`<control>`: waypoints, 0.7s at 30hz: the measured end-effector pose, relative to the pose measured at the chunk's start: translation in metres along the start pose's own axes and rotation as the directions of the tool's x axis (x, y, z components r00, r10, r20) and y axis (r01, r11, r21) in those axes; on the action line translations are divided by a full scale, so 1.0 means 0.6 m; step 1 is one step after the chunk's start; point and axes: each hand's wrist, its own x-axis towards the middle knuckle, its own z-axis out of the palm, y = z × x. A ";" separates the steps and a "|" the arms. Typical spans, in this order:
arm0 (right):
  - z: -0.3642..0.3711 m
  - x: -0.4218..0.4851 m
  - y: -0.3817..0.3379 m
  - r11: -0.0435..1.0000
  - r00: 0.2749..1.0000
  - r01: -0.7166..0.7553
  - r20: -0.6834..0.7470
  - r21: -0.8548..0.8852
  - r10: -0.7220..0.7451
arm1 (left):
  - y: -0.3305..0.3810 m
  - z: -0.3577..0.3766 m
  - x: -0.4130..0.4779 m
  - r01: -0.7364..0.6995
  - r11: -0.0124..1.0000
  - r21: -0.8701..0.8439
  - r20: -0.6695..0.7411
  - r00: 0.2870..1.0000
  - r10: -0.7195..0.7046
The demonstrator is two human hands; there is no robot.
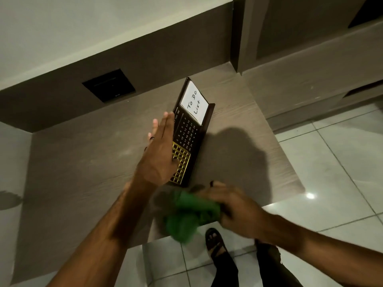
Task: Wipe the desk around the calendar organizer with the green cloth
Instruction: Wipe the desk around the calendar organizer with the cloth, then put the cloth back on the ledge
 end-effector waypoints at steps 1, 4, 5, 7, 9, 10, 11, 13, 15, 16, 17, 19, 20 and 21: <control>-0.015 0.002 0.000 0.995 0.995 -0.054 -0.079 0.085 0.060 | 0.002 -0.001 0.000 0.004 1.000 0.011 0.000 1.000 -0.004; -0.075 0.014 0.015 0.950 0.945 -0.137 -0.251 0.281 0.211 | 0.007 -0.006 -0.002 0.002 0.993 0.119 -0.048 0.999 0.004; -0.097 0.020 0.021 0.936 0.919 -0.152 -0.304 0.317 0.253 | 0.012 -0.008 0.000 -0.002 0.986 0.169 -0.091 0.996 0.018; -0.149 0.028 0.037 0.940 0.856 -0.113 -0.448 0.323 0.257 | 0.032 -0.005 0.008 -0.034 0.971 0.237 -0.182 0.980 0.079; -0.202 0.035 0.057 0.945 0.779 -0.056 -0.577 0.324 0.244 | 0.064 0.015 0.020 -0.123 0.954 0.274 -0.222 0.957 0.188; -0.228 0.040 0.072 0.943 0.738 -0.059 -0.621 0.327 0.262 | 0.081 0.033 0.028 -0.168 0.942 0.292 -0.216 0.948 0.236; -0.252 0.046 0.094 0.942 0.692 -0.091 -0.660 0.322 0.293 | 0.097 0.057 0.037 -0.200 0.932 0.303 -0.196 0.944 0.266; -0.293 0.063 0.144 0.940 0.601 -0.220 -0.723 0.260 0.340 | 0.118 0.113 0.057 -0.226 0.924 0.308 -0.121 0.954 0.274; -0.325 0.081 0.194 0.907 0.527 -0.383 -0.765 0.174 0.369 | 0.124 0.172 0.078 -0.236 0.921 0.310 -0.018 0.967 0.254; -0.338 0.089 0.215 0.878 0.496 -0.465 -0.788 0.113 0.364 | 0.121 0.199 0.087 -0.234 0.921 0.311 0.024 0.971 0.238; -0.347 0.098 0.234 0.846 0.486 -0.532 -0.809 0.026 0.330 | 0.115 0.222 0.093 -0.226 0.923 0.312 0.045 0.974 0.224; -0.355 0.114 0.265 0.799 0.578 -0.562 -0.792 -0.214 0.195 | 0.102 0.252 0.100 -0.210 0.921 0.329 0.021 0.976 0.216; -0.354 0.120 0.282 0.750 0.679 -0.552 -0.718 -0.363 0.152 | 0.097 0.261 0.101 -0.206 0.918 0.340 0.001 0.976 0.219; -0.349 0.123 0.296 0.656 0.778 -0.548 -0.604 -0.518 0.173 | 0.094 0.267 0.103 -0.206 0.915 0.346 -0.012 0.974 0.224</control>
